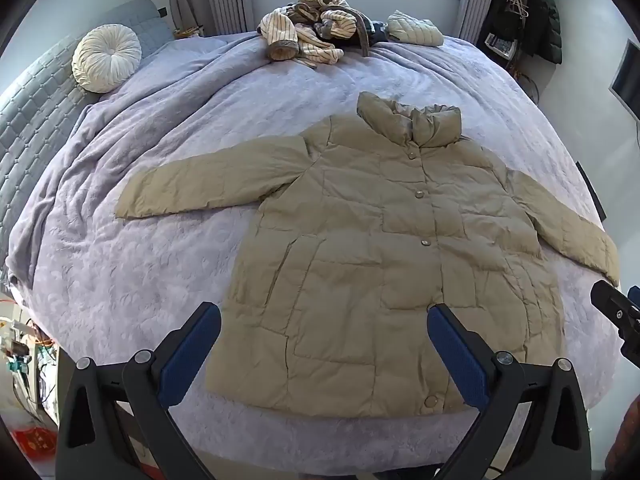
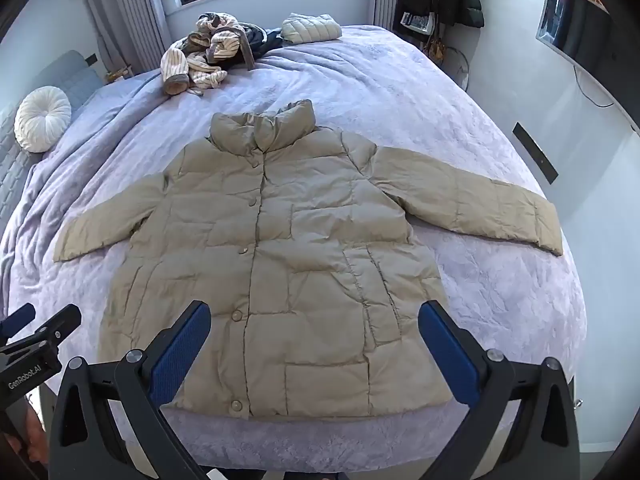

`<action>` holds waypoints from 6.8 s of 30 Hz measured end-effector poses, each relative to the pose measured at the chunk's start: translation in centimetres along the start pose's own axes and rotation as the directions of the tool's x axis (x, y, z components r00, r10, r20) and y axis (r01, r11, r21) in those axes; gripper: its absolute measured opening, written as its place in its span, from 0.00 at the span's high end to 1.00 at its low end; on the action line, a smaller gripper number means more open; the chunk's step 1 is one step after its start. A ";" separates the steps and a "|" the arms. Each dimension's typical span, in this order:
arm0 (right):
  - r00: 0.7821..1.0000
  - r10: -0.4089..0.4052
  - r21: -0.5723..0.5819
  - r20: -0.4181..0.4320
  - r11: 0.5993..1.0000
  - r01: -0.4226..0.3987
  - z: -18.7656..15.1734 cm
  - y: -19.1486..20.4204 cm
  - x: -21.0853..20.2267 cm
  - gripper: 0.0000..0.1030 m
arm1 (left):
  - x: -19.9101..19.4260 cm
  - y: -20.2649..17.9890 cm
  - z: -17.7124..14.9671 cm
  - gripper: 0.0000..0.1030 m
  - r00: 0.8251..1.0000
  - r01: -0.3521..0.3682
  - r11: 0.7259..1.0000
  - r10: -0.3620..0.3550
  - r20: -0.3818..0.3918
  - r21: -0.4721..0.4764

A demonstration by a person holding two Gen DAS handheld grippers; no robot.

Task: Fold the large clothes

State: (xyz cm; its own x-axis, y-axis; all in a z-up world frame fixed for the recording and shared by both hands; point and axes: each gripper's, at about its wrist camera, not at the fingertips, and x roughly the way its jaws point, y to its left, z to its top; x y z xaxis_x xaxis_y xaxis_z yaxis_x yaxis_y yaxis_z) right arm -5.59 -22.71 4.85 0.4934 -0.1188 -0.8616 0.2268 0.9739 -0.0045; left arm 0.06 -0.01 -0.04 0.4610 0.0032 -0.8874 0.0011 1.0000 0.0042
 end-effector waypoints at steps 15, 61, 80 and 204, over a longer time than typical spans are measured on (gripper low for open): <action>1.000 -0.009 0.004 0.000 1.000 0.009 0.3 -0.1 -0.2 0.00 | -0.4 -0.3 0.0 0.00 1.000 0.011 1.000 -0.011 0.018 -0.005; 1.000 -0.011 -0.002 -0.001 1.000 0.011 0.3 1.0 -0.6 0.00 | -0.6 0.6 -0.2 0.00 1.000 0.016 1.000 -0.016 0.018 -0.020; 1.000 -0.009 0.000 -0.005 1.000 0.009 0.3 0.9 -0.4 0.00 | -0.7 0.6 -0.2 0.00 1.000 0.015 1.000 -0.015 0.018 -0.019; 0.853 0.406 0.022 -0.328 0.906 -0.423 10.5 32.3 36.1 0.91 | 21.5 23.5 23.2 0.94 0.824 0.528 0.825 -0.440 0.357 -0.203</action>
State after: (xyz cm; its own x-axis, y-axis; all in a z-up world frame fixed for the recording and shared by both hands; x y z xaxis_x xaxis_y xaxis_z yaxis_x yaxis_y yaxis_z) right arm 28.42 2.45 -21.07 0.2378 0.3573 -0.9032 0.0156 0.9284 0.3714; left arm 30.57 23.53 -8.31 0.6963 -0.4381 -0.5685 0.0645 0.8271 -0.5584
